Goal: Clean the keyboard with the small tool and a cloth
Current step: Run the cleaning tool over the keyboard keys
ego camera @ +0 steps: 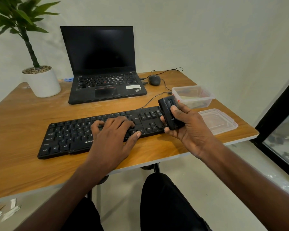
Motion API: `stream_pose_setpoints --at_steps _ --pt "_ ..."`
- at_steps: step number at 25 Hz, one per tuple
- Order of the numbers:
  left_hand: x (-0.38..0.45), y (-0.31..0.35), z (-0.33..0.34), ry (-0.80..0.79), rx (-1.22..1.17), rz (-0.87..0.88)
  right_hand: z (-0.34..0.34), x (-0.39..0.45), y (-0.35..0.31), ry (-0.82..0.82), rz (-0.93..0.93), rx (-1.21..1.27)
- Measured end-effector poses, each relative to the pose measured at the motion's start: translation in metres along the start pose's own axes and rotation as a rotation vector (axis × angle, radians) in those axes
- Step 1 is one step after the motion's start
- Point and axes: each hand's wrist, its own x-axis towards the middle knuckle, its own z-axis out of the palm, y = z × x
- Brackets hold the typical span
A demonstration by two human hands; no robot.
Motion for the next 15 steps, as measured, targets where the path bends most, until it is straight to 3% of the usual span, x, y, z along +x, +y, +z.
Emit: stream_pose_setpoints --at_steps 3,8,11,15 --pt "0.000 0.001 -0.002 0.002 -0.002 0.000 -0.008 0.003 -0.016 0.123 -0.114 -0.235" --pt "0.002 0.005 -0.002 0.061 -0.006 0.019 -0.065 -0.001 -0.062 0.390 -0.375 -0.860" --pt "0.011 0.031 0.000 0.111 -0.073 0.023 -0.101 0.005 -0.072 0.412 -0.334 -0.994" --pt "0.041 0.089 0.017 0.118 -0.138 0.065 -0.130 0.026 -0.073 0.345 -0.190 -0.959"
